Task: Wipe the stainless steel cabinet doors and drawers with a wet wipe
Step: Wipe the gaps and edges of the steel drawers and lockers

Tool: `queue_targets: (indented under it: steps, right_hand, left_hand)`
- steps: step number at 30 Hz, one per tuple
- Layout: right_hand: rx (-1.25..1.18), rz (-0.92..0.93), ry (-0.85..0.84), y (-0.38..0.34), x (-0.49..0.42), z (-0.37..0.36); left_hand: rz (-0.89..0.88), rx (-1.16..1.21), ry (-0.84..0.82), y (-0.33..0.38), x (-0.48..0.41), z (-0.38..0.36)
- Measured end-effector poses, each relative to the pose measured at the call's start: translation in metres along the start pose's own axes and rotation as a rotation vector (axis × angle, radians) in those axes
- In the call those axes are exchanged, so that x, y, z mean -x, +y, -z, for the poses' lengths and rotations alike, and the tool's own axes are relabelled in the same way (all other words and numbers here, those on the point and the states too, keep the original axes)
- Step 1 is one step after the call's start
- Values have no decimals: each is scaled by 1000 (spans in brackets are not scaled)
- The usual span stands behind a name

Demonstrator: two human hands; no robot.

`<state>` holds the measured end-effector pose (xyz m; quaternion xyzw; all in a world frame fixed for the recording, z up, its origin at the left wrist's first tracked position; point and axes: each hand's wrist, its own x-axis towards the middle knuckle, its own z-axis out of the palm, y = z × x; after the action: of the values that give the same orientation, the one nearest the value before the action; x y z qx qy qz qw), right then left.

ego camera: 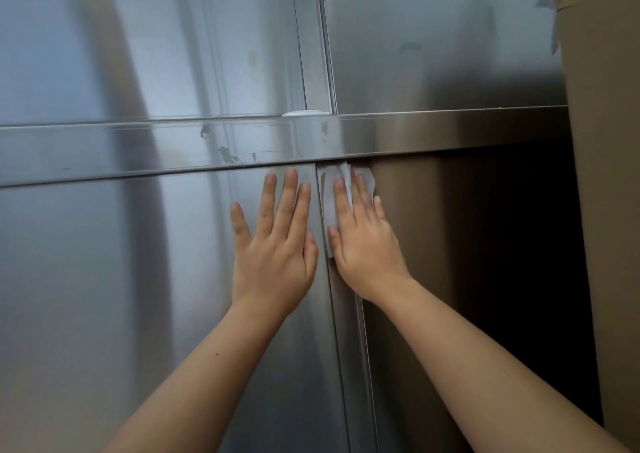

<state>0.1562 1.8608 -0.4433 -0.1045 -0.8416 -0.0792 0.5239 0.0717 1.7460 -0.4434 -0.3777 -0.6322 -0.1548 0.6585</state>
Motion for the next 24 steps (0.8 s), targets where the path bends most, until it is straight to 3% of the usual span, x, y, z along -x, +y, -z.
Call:
queue_targets:
  steps: [6, 24]
  right_hand:
    - [-18, -4, -34, -3, 44, -18]
    - [-6, 61, 105, -1, 120, -55]
  left_hand:
    - [41, 20, -4, 15, 30, -1]
    - [53, 44, 18, 63, 158, -15]
